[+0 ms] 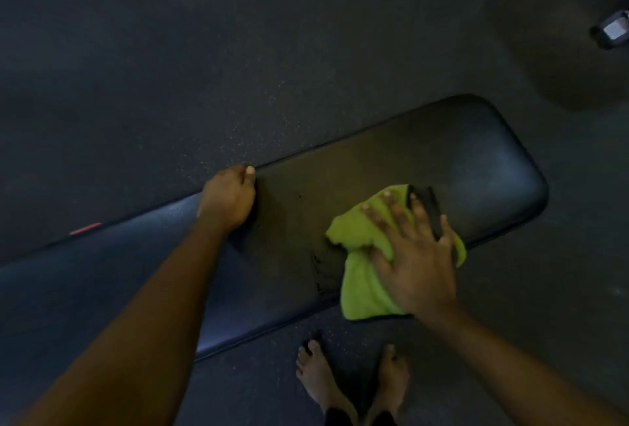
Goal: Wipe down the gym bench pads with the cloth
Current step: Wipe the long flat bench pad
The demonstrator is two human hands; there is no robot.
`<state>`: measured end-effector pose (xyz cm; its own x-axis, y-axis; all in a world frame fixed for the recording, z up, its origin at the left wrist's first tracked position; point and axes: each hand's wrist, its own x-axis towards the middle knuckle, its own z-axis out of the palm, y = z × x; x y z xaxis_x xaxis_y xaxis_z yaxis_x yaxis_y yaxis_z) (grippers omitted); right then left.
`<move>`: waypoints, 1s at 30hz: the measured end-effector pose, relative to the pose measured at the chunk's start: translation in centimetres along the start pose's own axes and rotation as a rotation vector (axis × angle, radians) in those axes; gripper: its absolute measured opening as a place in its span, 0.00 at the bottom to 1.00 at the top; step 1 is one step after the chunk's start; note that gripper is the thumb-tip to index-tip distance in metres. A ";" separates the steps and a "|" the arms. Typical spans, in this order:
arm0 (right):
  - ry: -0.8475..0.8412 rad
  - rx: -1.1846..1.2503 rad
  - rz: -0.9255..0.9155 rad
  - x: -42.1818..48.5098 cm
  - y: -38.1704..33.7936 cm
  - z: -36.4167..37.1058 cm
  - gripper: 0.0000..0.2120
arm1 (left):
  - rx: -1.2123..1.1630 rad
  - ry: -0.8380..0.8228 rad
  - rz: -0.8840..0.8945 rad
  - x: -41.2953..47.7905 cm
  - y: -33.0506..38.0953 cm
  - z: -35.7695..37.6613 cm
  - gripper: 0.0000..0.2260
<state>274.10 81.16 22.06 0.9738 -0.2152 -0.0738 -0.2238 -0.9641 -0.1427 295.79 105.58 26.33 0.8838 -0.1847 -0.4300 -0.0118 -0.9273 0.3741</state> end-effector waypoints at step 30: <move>-0.004 0.051 -0.028 10.4 -12.0 0.5 0.31 | -0.179 0.028 -0.003 -0.7 -4.6 -1.9 0.20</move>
<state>286.94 90.54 22.51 0.9796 -0.1875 -0.0726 -0.1983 -0.9605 -0.1950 296.06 110.62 26.45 0.8965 -0.1706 -0.4090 0.0722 -0.8544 0.5146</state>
